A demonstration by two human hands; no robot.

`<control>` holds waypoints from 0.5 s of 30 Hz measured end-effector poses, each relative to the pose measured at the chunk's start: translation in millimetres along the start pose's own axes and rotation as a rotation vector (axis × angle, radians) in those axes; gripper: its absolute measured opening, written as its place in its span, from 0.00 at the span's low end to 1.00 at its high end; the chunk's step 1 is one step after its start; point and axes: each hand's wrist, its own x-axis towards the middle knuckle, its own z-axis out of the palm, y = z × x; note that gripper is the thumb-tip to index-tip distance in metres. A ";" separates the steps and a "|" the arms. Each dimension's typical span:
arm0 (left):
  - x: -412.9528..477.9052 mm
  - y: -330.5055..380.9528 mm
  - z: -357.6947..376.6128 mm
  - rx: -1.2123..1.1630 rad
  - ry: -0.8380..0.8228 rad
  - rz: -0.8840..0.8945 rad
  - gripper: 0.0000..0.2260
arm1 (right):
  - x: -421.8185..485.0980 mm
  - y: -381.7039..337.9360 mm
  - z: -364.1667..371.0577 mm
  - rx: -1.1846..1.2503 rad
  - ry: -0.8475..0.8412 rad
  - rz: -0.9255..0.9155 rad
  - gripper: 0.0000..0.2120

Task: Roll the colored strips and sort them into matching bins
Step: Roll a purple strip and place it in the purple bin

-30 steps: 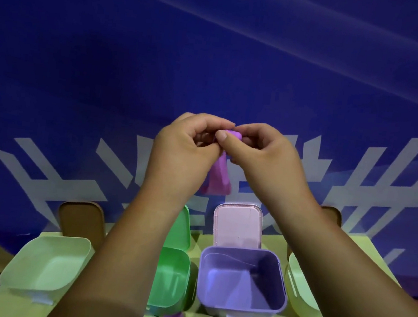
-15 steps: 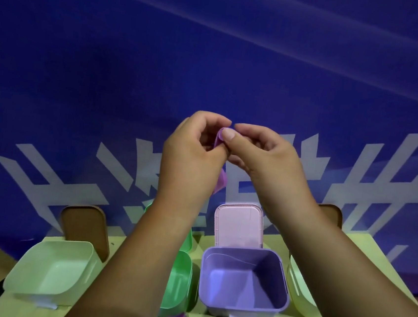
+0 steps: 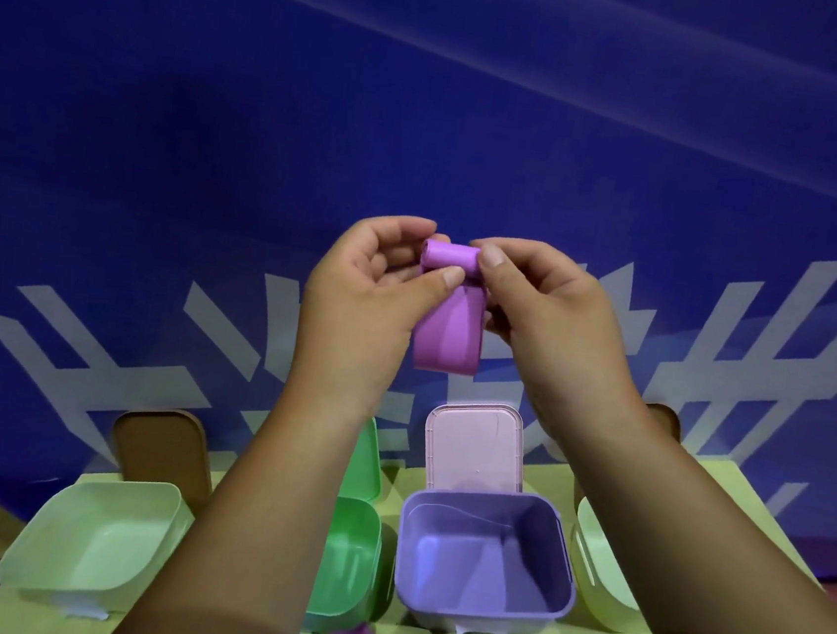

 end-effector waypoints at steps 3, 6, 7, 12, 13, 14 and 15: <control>1.7 -0.6 -2.6 -0.034 -0.006 -0.036 0.17 | 1.5 0.9 0.2 -0.009 0.008 -0.024 0.07; 4.1 -3.8 -5.7 -0.004 0.006 -0.044 0.13 | 1.7 2.1 0.9 -0.022 0.003 -0.046 0.07; 4.7 -4.2 -6.6 0.013 0.010 -0.046 0.12 | 1.6 2.3 0.9 -0.019 0.001 -0.051 0.08; 6.5 -4.3 -9.2 0.065 -0.001 -0.033 0.10 | 2.6 3.2 -0.7 -0.004 -0.006 -0.033 0.09; 6.8 -4.3 -9.5 0.069 -0.003 -0.022 0.10 | 2.6 2.8 -0.7 0.016 -0.014 -0.015 0.09; 7.3 -4.9 -9.9 0.075 -0.006 -0.010 0.10 | 2.5 2.2 -0.4 0.039 -0.028 0.004 0.08; 7.6 -5.2 -9.8 0.081 -0.012 -0.001 0.11 | 2.0 1.3 0.0 0.052 -0.045 0.018 0.08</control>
